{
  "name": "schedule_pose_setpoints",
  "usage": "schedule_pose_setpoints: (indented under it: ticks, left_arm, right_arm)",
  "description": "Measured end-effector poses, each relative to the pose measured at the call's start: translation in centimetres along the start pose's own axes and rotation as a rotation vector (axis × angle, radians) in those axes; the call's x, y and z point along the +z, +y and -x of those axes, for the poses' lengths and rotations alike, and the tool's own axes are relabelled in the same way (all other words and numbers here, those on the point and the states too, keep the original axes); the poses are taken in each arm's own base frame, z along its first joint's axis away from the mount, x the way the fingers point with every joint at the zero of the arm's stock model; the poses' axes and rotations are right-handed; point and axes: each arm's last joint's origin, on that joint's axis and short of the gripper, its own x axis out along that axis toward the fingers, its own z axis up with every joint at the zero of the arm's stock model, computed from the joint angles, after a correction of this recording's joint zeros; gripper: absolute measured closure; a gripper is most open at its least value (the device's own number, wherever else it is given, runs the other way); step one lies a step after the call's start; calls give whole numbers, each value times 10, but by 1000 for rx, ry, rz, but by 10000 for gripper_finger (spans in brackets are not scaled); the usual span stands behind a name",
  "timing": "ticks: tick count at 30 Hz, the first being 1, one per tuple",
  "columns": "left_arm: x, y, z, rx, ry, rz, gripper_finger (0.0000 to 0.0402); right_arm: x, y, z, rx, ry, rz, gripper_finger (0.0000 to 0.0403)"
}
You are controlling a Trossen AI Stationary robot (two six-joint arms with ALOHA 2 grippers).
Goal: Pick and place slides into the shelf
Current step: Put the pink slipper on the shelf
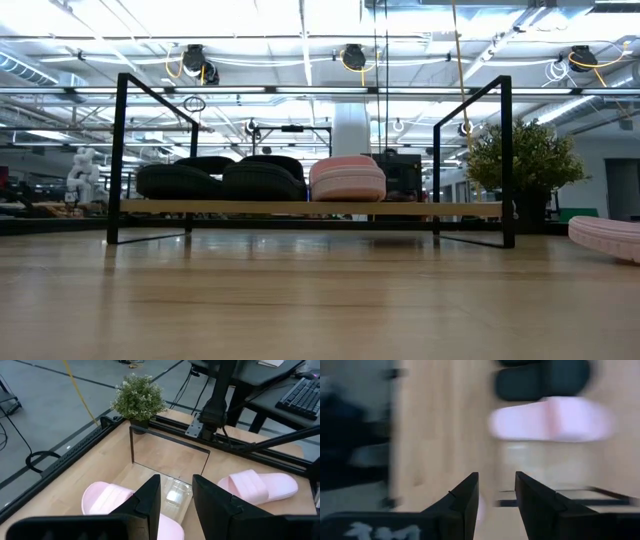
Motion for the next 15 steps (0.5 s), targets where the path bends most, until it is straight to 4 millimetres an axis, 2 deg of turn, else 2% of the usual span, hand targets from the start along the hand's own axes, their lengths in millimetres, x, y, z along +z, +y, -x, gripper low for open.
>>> schedule_pose_setpoints:
  ticks: [4,9,15]
  left_arm:
    - [0,0,0,0,-1,18,289]
    - [0,0,0,0,-1,43,289]
    - [0,0,0,1,-1,42,289]
  right_arm:
    - [-1,6,0,174,21,-10,286]
    - [-2,15,-1,205,32,25,286]
    - [-7,36,-3,242,55,113,286]
